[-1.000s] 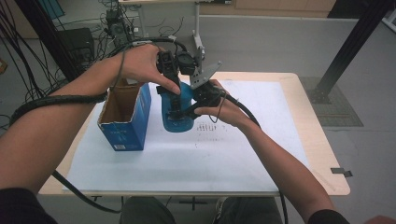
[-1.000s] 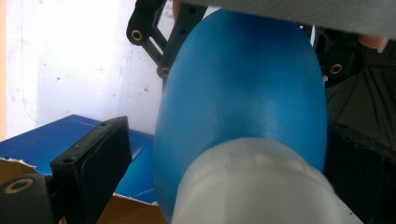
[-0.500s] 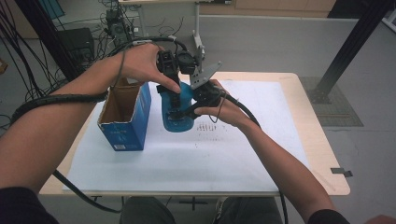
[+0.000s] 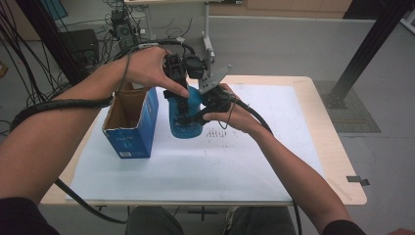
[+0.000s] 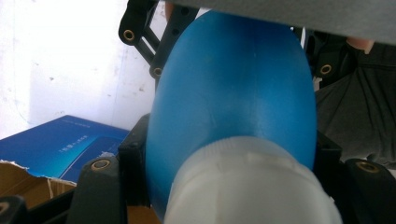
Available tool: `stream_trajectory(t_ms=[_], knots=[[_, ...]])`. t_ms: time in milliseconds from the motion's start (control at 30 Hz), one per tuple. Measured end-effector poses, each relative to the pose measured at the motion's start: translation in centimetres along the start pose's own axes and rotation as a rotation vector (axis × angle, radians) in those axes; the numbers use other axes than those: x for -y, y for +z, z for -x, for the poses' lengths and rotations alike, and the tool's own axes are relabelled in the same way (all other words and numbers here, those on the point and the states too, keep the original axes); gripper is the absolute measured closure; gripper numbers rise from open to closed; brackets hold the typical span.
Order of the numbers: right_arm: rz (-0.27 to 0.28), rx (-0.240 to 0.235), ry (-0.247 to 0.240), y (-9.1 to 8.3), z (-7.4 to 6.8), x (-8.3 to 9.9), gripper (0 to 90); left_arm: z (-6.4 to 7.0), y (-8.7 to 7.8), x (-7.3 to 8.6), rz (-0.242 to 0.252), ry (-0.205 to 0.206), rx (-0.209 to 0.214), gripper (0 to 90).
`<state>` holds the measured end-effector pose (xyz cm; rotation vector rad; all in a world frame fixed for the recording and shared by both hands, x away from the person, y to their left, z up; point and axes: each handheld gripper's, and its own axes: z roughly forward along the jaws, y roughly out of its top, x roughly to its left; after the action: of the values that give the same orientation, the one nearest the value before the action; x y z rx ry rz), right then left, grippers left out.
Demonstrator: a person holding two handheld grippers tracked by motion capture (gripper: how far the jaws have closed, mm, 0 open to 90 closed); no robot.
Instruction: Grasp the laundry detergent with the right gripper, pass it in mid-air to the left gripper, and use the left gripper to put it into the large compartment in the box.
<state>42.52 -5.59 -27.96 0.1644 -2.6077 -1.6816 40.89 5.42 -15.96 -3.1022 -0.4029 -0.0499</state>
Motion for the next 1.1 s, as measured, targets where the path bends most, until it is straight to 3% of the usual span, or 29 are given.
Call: stream_trajectory(t_ms=[800,1100], knots=[[0.004,0.011,-0.013,0.46,0.18,0.24,43.3,-0.02,0.28,-0.14,-0.037,0.007,-0.016,37.0],[0.001,0.012,-0.015,0.67,0.34,0.40,43.0,-0.10,0.62,0.00,-0.026,0.004,-0.016,37.2]])
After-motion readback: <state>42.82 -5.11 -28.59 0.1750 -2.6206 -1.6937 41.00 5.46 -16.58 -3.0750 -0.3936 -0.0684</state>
